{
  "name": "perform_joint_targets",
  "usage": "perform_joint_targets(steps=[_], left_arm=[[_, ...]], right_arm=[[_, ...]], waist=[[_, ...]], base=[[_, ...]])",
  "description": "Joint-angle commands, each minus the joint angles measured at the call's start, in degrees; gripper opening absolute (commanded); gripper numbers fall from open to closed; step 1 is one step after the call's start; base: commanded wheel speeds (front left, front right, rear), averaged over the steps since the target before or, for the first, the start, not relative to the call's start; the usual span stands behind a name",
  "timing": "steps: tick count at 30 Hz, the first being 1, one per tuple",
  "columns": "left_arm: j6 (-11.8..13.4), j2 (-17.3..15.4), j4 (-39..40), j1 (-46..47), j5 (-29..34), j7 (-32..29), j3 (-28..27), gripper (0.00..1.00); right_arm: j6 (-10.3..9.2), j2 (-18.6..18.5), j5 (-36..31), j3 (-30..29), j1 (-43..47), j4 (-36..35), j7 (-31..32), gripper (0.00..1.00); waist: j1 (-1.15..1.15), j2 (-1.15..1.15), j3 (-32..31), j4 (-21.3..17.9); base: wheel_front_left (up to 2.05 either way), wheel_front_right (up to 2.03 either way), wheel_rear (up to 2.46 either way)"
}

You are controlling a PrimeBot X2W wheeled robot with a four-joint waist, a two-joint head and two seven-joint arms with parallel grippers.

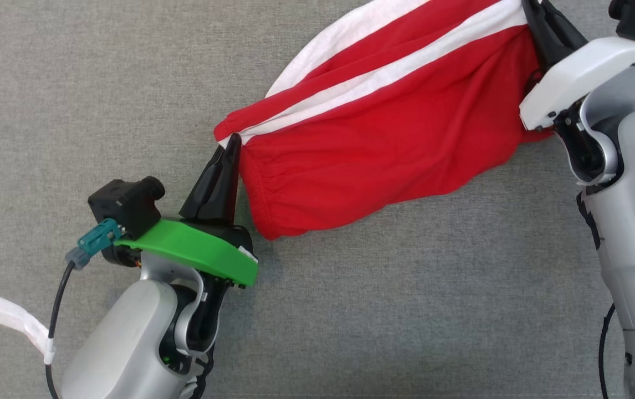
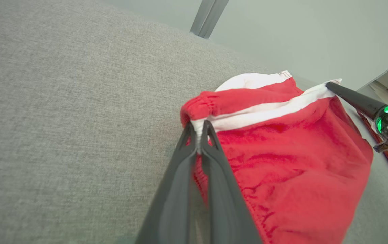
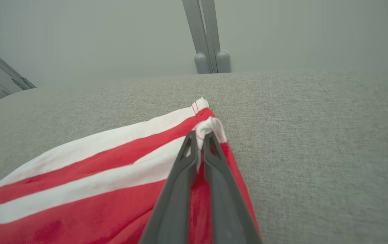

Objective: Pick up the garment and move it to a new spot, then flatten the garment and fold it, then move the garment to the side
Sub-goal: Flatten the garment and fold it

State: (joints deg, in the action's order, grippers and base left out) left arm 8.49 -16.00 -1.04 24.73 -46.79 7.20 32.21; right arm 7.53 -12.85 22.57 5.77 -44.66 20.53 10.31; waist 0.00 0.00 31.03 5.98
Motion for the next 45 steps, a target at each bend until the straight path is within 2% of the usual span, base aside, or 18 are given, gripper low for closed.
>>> perform_joint_targets(steps=[1, 9, 17, 18, 19, 20, 21, 27, 31, 36, 41, 45], left_arm=[[-0.4, 0.3, -0.5, 1.5, -0.3, 0.6, 0.0, 0.0], [-0.7, 2.0, -2.6, 3.3, -0.2, 2.4, -0.3, 0.0], [-0.6, 3.3, -5.4, 4.7, 0.0, 2.9, 0.2, 0.0], [-0.4, 3.5, -5.8, 4.9, 0.2, 3.1, 0.2, 0.04], [-0.3, 3.6, -6.1, 5.0, 0.2, 3.1, 0.2, 0.25], [-0.3, 3.6, -6.4, 5.1, 0.2, 3.3, 0.2, 0.43], [-0.2, 3.7, -6.5, 5.2, 0.5, 3.6, 0.1, 1.0], [1.4, 2.5, -6.7, 2.9, 1.7, 4.4, -0.1, 1.0], [3.3, 0.5, -3.6, 0.6, 3.5, 5.2, -0.4, 1.0], [6.3, -1.6, 1.5, -2.9, 8.8, 7.3, -1.5, 1.0], [7.7, -0.5, 4.5, -5.1, 15.4, 8.1, -3.3, 1.0], [6.2, 1.8, 5.6, -7.6, 20.1, 8.0, -5.4, 1.0]], right_arm=[[-0.09, -0.7, -0.4, 0.7, -1.7, 1.2, 0.8, 0.0], [-0.1, -2.0, -0.5, 3.7, -9.0, 7.1, 3.3, 0.0], [-0.1, -1.6, -2.1, 4.9, -13.6, 12.8, 3.6, 0.0], [-0.1, -1.4, -2.5, 5.0, -14.1, 13.4, 3.2, 0.45], [-0.1, -1.3, -2.7, 4.9, -14.4, 14.1, 2.9, 0.98], [-0.1, -1.1, -3.0, 5.1, -14.4, 14.9, 2.9, 1.0], [-0.09, -0.8, -3.2, 5.4, -14.5, 15.4, 2.7, 1.0], [-0.1, -1.4, -5.0, 6.9, -13.9, 16.9, 1.9, 1.0], [-0.1, -2.6, -6.7, 9.4, -13.2, 15.6, 5.5, 1.0], [-0.1, -4.3, -6.8, 11.6, -12.4, 14.4, 12.8, 1.0], [-0.1, -5.6, -7.7, 11.2, -11.8, 15.6, 17.4, 1.0], [-0.04, -4.2, -6.2, 10.6, -10.4, 17.8, 20.3, 1.0]], waist=[[0.0, 0.0, 1.1, 1.2], [0.0, 0.0, 1.7, 2.2], [0.0, 0.0, 2.1, 2.8], [0.0, 0.0, 2.0, 2.8], [0.0, 0.0, 2.0, 2.8], [0.0, 0.0, 1.9, 2.8], [0.0, 0.0, 1.8, 2.7], [0.0, 0.0, -0.2, 1.4], [0.0, 0.0, -1.2, 0.4], [0.0, 0.0, -1.4, 0.7], [0.0, 0.0, -0.8, 2.3], [0.0, 0.0, -0.8, 3.3]], base=[[0.0, 0.0, 0.0], [0.0, 0.0, 0.0], [0.0, 0.0, 0.0], [0.0, 0.0, 0.0], [0.0, 0.0, 0.0], [0.0, 0.0, 0.0], [0.0, 0.0, 0.0], [0.0, 0.0, 0.0], [0.0, 0.0, 0.0], [0.0, 0.0, 0.0], [0.0, 0.0, 0.0], [0.0, 0.0, 0.0]])
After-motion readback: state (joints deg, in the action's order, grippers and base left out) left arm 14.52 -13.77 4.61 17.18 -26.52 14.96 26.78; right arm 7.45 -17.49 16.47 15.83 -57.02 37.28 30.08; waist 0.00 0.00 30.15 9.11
